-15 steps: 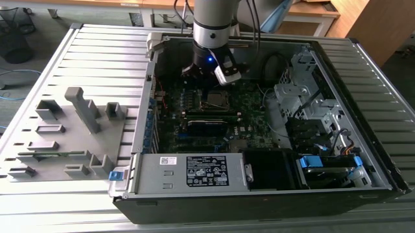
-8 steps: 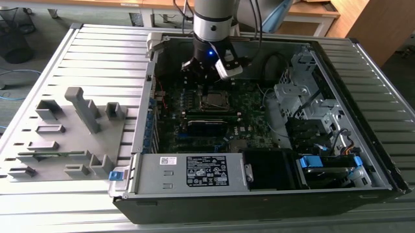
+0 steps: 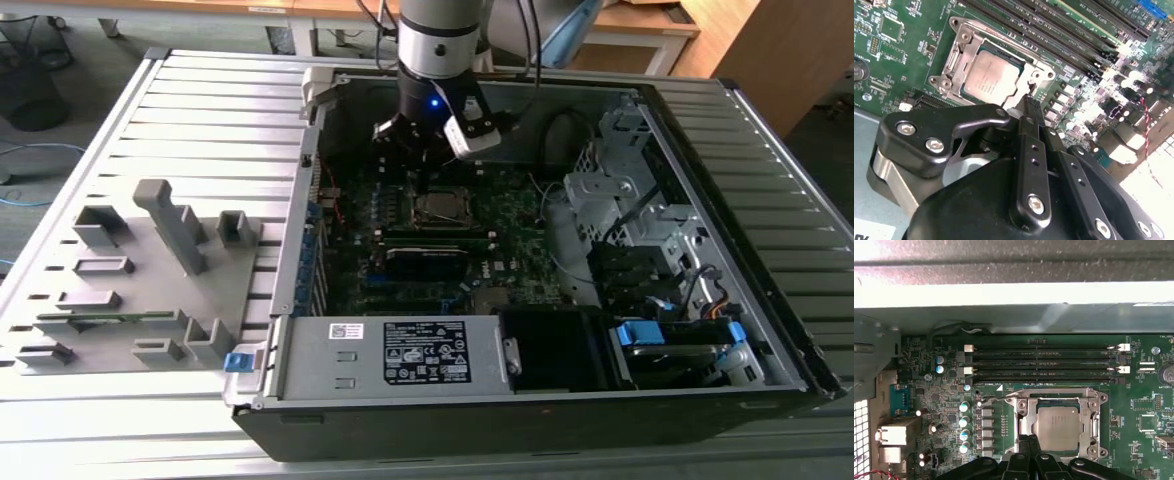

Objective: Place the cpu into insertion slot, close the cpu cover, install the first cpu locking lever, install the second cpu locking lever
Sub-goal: 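Close the cpu cover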

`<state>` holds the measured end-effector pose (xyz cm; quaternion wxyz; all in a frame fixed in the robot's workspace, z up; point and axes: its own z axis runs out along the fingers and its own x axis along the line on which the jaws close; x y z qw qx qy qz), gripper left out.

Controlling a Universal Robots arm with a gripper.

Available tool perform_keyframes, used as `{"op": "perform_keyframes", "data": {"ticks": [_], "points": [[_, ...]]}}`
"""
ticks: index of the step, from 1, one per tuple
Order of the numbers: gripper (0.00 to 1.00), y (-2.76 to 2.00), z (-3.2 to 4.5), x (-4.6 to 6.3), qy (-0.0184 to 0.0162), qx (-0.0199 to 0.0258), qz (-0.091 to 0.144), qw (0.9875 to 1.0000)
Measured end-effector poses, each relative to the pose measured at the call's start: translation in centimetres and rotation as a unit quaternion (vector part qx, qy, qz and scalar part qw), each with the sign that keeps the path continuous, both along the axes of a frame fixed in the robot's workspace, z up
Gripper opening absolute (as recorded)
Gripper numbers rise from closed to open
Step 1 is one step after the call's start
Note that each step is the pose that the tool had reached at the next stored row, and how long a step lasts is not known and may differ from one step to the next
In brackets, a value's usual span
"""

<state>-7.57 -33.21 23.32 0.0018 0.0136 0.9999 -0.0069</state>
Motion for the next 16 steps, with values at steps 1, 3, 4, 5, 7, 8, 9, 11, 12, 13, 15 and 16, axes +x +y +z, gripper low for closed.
{"op": "perform_keyframes", "data": {"ticks": [1, 3, 4, 5, 7, 8, 9, 11, 12, 13, 15, 16], "points": [[0.11, 0.0, 0.0, 0.0, 0.0, -0.0001, 0.0, 1.0], [0.11, 0.0, 0.01, 0.0, -0.0002, -0.0001, 0.0, 1.0], [0.11, 0.0, 0.0, 0.1, -0.0002, -0.0001, 0.0, 1.0], [0.11, 0.0, 0.0, 0.2, -0.0002, -0.0001, 0.0, 1.0], [0.11, 0.0, 0.0, 0.6, -0.0002, -0.0001, 0.0, 1.0], [0.11, 0.0, 0.0, 0.7, -0.0002, -0.0001, 0.0, 1.0], [0.11, 0.0, 0.0, 0.9, -0.0002, -0.0001, 0.0, 1.0], [0.11, 0.0, 0.0, 1.2, -0.0002, -0.0001, 0.0, 1.0], [0.11, 0.0, 0.0, 1.4, -0.0002, -0.0001, 0.0, 1.0], [0.11, 0.0, 0.0, 1.5, -0.0002, -0.0001, 0.0, 1.0], [0.11, -0.01, -0.01, 1.8, -0.0002, -0.0001, 0.0, 1.0], [0.11, -0.01, -0.01, 1.9, -0.0002, -0.0001, 0.0, 1.0]]}}
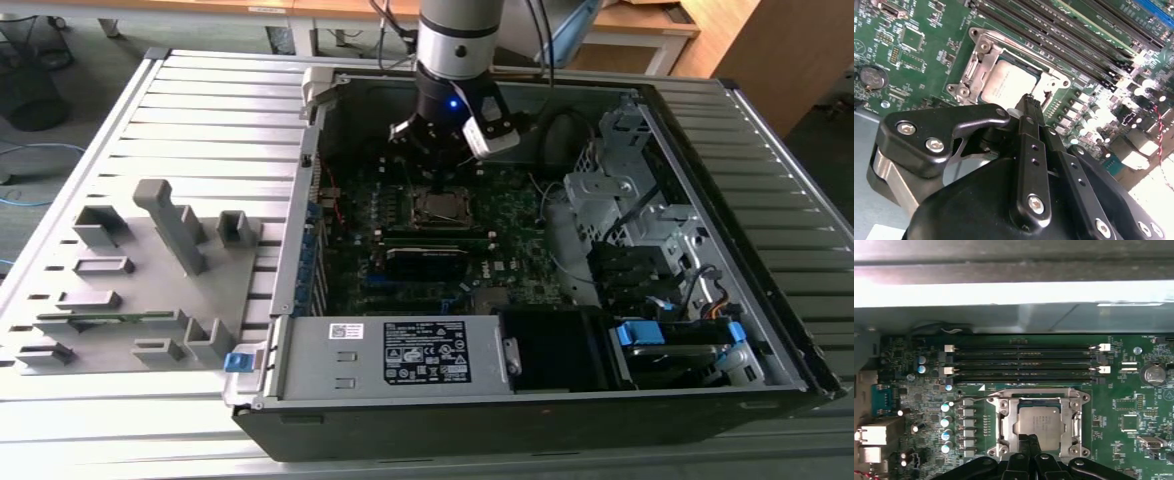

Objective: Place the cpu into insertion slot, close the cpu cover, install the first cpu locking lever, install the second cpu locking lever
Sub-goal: 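Close the cpu cover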

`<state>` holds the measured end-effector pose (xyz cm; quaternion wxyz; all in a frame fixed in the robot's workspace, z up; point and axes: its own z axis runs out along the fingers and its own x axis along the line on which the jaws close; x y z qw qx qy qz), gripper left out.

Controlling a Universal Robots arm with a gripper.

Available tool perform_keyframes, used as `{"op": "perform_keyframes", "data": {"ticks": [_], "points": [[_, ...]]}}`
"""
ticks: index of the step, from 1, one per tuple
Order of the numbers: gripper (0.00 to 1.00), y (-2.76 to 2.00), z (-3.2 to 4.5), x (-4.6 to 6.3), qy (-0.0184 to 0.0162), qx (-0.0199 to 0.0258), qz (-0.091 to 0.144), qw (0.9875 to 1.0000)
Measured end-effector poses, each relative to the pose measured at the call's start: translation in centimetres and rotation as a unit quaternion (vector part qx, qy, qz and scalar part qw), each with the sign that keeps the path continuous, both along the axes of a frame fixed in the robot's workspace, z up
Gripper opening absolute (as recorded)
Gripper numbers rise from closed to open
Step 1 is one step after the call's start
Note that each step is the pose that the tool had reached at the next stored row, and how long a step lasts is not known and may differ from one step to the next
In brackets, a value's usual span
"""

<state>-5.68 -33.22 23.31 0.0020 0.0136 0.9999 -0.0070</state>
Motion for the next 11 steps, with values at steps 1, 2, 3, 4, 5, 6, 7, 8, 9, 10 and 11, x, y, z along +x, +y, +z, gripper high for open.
{"op": "perform_keyframes", "data": {"ticks": [1, 2, 3, 4, 5, 6, 7, 8, 9, 10, 11], "points": [[0.11, 0.0, 0.0, 0.11, 0.0, 0.0, 0.0, 1.0], [0.11, 0.0, -0.01, 0.2, 0.0, 0.0002, 0.0, 1.0], [0.11, 0.0, -0.01, 0.29, 0.0, 0.0003, 0.0, 1.0], [0.11, 0.0, -0.01, 0.36, -0.0001, 0.0005, 0.0, 1.0], [0.11, 0.0, -0.02, 0.41, -0.0002, 0.0006, 0.0, 1.0], [0.11, 0.0, -0.02, 0.46, -0.0002, 0.0007, 0.0, 1.0], [0.11, 0.0, -0.03, 0.47, -0.0002, 0.0008, 0.0, 1.0], [0.11, 0.0, -0.03, 0.47, -0.0003, 0.0008, 0.0, 1.0], [0.11, 0.0, -0.03, 0.47, -0.0003, 0.0008, 0.0, 1.0], [0.11, 0.0, -0.03, 0.47, -0.0002, 0.0008, 0.0, 1.0], [0.11, 0.0, -0.03, 0.47, -0.0002, 0.0008, 0.0, 1.0]]}}
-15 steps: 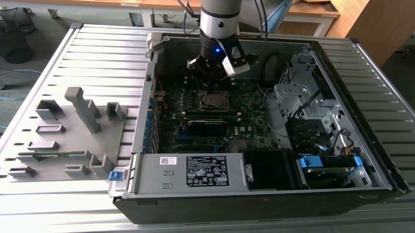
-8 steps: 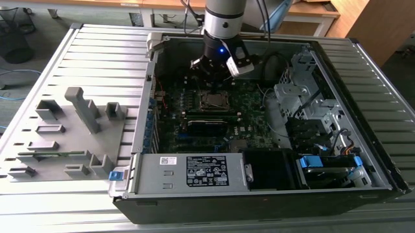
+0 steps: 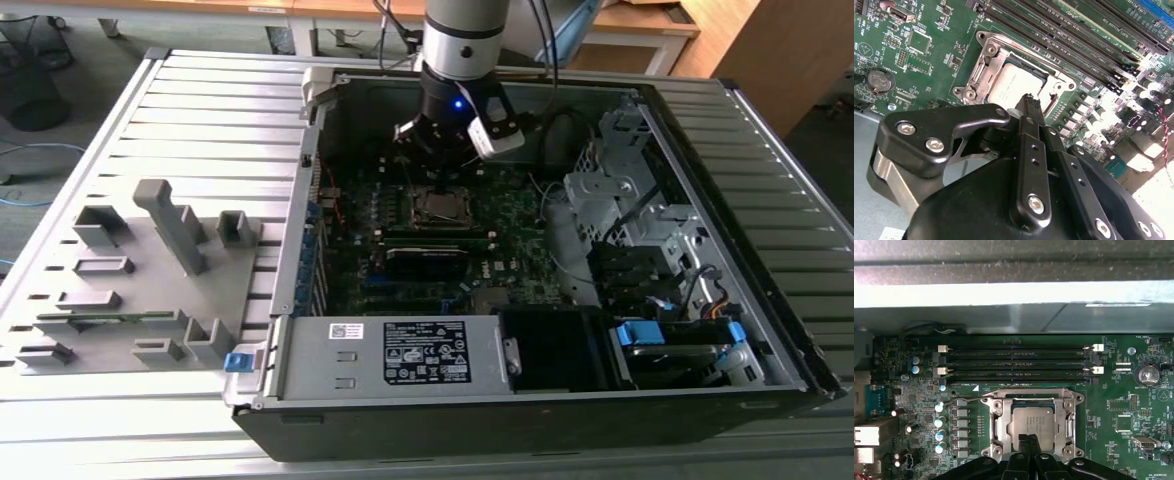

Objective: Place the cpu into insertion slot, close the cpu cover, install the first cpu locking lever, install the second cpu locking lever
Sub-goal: 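Close the cpu cover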

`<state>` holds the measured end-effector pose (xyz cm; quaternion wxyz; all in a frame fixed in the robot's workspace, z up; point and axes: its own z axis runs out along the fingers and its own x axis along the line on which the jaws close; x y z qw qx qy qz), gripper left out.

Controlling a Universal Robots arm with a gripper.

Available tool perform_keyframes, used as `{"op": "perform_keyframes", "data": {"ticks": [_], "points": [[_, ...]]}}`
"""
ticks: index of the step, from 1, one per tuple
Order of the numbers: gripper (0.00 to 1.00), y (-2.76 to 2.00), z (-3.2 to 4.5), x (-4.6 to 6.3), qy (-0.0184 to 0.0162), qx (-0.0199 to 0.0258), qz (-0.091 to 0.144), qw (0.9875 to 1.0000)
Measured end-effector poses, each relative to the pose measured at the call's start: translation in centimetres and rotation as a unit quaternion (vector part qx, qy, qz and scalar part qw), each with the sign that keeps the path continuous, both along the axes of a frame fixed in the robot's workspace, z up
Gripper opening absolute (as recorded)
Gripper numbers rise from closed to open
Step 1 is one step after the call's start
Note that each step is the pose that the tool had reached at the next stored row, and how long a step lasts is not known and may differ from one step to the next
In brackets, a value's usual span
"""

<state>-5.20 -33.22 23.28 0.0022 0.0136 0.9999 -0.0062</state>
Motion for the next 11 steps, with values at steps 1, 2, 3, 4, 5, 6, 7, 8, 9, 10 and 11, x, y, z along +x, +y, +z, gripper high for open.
{"op": "perform_keyframes", "data": {"ticks": [1, 2, 3, 4, 5, 6, 7, 8, 9, 10, 11], "points": [[0.11, 0.0, -0.01, 0.06, -0.0001, 0.0001, 0.0, 1.0], [0.11, 0.01, -0.01, 0.17, 0.0, 0.0, 0.0, 1.0], [0.11, 0.01, -0.01, 0.32, 0.0, 0.0, 0.0, 1.0], [0.11, 0.0, 0.0, 0.47, 0.0, 0.0, 0.0, 1.0], [0.11, 0.0, -0.01, 0.6, -0.0001, 0.0, 0.0, 1.0], [0.11, 0.0, -0.01, 0.69, -0.0001, 0.0, 0.0, 1.0], [0.11, -0.01, -0.01, 0.76, -0.0001, 0.0001, 0.0, 1.0], [0.11, -0.02, -0.02, 0.81, -0.0001, 0.0001, 0.0, 1.0], [0.11, -0.04, -0.03, 0.83, 0.0, 0.0, 0.0, 1.0], [0.11, -0.07, -0.05, 0.82, -0.0003, 0.0001, 0.0, 1.0], [0.11, -0.11, -0.06, 0.82, -0.0007, 0.0, 0.0, 1.0]]}}
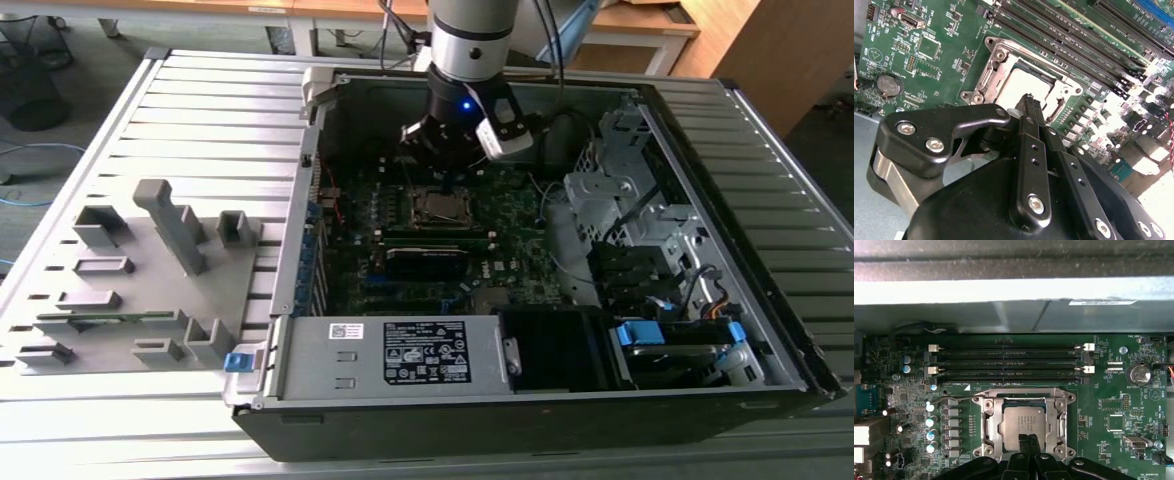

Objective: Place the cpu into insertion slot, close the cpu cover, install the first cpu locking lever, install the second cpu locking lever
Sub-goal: 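Close the cpu cover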

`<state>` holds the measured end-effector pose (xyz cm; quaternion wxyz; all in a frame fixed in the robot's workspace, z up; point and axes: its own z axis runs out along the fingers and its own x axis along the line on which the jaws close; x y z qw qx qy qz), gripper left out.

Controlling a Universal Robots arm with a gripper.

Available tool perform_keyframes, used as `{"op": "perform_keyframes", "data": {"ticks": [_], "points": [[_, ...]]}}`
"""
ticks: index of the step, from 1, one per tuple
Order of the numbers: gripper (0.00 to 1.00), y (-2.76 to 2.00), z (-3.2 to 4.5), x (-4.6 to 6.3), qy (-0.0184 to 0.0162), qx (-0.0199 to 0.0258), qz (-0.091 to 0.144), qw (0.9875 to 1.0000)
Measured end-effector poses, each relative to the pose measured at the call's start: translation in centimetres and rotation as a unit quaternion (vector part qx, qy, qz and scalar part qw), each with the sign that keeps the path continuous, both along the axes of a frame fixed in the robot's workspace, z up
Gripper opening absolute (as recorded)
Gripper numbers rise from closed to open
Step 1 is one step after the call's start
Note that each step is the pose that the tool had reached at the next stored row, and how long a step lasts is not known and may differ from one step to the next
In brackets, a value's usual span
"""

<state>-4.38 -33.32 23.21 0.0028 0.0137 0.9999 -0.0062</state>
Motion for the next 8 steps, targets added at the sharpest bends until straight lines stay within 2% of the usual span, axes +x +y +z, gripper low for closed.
{"op": "perform_keyframes", "data": {"ticks": [3, 5, 8], "points": [[0.11, -0.06, -0.06, 0.01, -0.0016, 0.0001, 0.0, 1.0], [0.11, -0.11, -0.13, 0.01, -0.0039, 0.0, 0.0, 1.0], [0.11, -0.11, -0.14, 0.01, -0.0044, 0.0, 0.0, 1.0]]}}
